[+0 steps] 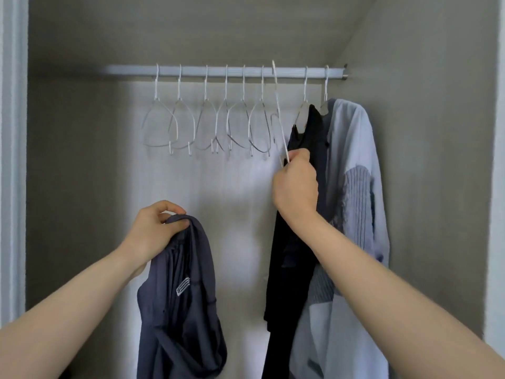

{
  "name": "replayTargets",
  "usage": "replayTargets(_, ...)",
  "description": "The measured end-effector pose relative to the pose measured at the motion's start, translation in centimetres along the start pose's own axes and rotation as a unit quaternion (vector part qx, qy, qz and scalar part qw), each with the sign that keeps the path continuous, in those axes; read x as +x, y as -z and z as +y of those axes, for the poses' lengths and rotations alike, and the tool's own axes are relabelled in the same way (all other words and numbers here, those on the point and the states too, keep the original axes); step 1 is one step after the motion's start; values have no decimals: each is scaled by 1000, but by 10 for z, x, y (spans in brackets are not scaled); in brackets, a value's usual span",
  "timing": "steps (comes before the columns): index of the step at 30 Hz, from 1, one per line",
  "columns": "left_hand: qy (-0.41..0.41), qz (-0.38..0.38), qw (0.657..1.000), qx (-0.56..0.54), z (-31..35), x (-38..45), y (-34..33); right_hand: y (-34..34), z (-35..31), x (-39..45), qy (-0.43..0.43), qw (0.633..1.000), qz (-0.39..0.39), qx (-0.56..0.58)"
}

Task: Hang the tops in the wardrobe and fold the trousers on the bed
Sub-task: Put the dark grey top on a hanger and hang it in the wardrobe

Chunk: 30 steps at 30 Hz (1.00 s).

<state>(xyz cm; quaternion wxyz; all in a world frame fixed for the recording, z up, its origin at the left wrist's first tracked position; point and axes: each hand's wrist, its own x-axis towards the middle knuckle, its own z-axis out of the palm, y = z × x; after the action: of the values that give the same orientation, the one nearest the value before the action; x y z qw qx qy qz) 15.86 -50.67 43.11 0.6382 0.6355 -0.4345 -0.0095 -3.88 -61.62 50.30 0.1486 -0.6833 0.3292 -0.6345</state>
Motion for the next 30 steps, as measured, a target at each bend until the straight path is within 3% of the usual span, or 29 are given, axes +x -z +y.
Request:
replayTargets(5,35,-23,999,27,-22,-31,-3,13,43,-115,-15,984,-13,177)
replayTargets(8,71,-30,996,43,-36,-49,-3,20,63,-168,-42,974,-75,210)
replayTargets(10,97,-46,993,50,-42,-56,-4,15,67,-172,-152,946,-181,223)
replayTargets(12,119,-72,988,72,-49,-62,-6,2,69,-164,-294,879,-290,236)
replayTargets(13,127,-82,985,83,-52,-64,-7,-7,70,-160,-295,881,-313,199)
replayTargets(15,141,-93,982,85,-63,-68,-10,-28,86,-161,-221,924,-294,107)
replayTargets(17,167,-87,981,45,-75,-75,-17,-51,121,-182,-211,926,-301,84)
replayTargets(21,210,-57,976,-23,-125,-102,-46,-85,224,-283,-443,796,-410,39)
replayTargets(26,255,-56,965,-7,-196,-126,-52,-107,313,-363,-529,726,-439,-18)
replayTargets(30,274,-67,959,-20,-221,-136,-50,-114,361,-390,-569,707,-418,-46)
